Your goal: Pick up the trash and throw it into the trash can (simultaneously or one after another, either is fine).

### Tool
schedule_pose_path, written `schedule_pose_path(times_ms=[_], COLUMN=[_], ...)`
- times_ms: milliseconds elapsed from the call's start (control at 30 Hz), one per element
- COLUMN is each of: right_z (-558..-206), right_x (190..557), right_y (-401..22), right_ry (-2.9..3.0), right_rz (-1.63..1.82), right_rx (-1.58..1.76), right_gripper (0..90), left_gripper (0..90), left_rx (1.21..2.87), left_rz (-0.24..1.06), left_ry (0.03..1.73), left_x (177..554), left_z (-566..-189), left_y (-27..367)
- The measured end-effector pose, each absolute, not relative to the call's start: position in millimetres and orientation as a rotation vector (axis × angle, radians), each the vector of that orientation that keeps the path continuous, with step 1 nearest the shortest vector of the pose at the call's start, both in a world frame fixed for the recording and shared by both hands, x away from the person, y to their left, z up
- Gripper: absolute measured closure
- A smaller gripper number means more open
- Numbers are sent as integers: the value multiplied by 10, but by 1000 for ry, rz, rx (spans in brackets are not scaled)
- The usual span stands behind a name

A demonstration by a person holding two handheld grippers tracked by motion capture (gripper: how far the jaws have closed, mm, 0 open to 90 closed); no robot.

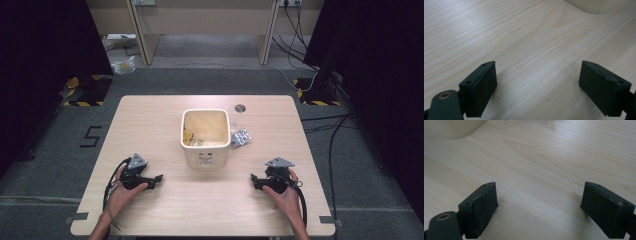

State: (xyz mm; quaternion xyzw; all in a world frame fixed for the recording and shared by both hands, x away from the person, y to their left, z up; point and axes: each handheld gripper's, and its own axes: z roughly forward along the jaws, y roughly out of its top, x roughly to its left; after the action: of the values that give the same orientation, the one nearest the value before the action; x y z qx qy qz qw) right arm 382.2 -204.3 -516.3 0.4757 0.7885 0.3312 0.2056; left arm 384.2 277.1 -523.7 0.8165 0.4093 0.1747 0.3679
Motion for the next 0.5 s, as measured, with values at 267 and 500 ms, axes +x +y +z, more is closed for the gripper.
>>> schedule_pose_path(times_ms=[267, 500], right_z=[-5156, -5073], right_x=[3828, 3841], right_y=[-2049, -2041], right_ry=[2153, 2126], right_rz=[903, 909], right_rx=[1325, 1289], right_gripper=[156, 163], left_gripper=[139, 139], left_rx=[2098, 2098], left_rz=[449, 449], left_ry=[1048, 1049], left_x=[3815, 3816], left_z=[-5238, -5238], left_y=[2782, 2782])
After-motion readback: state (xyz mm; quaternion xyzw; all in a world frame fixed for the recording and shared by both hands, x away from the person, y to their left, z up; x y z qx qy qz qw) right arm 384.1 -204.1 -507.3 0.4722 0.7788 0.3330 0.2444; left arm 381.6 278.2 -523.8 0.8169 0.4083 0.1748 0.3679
